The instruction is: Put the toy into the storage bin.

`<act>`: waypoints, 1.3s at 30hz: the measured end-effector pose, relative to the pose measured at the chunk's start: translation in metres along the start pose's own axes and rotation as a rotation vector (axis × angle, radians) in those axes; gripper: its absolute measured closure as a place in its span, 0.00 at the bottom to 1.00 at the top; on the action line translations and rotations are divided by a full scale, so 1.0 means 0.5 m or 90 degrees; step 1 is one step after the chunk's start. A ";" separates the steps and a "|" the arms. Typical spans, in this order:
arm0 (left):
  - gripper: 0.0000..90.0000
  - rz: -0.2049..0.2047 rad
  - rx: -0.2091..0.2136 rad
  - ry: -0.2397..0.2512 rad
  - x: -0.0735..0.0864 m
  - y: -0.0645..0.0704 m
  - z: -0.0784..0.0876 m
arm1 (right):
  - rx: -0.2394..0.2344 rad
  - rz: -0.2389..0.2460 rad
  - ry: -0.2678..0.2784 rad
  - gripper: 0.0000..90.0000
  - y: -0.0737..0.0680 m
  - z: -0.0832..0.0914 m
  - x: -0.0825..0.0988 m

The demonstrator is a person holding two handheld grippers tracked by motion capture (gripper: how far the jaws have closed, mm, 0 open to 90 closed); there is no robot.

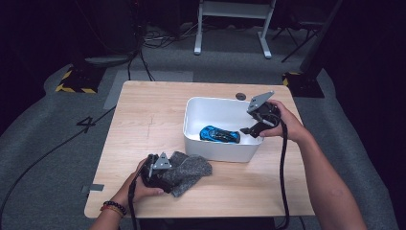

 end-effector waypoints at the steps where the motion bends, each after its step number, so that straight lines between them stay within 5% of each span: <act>1: 0.16 0.001 0.000 0.000 0.000 0.000 0.000 | 0.002 -0.016 0.026 0.25 0.001 0.006 -0.001; 15: 0.16 -0.001 -0.001 0.000 0.000 0.000 0.000 | 0.048 -0.057 0.131 0.24 -0.005 0.056 0.012; 39: 0.16 0.000 -0.002 -0.001 0.000 0.000 0.000 | 0.101 -0.081 0.175 0.22 -0.036 0.117 0.072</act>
Point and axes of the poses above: each handheld gripper's, and its own axes: z roughly backward along the jaws, x roughly out of its underside, y roughly to its right, the point moved 6 cm from there along -z, roughly forward along the jaws, and after that the axes turned 5 degrees about -x, right-handed, at the moved point
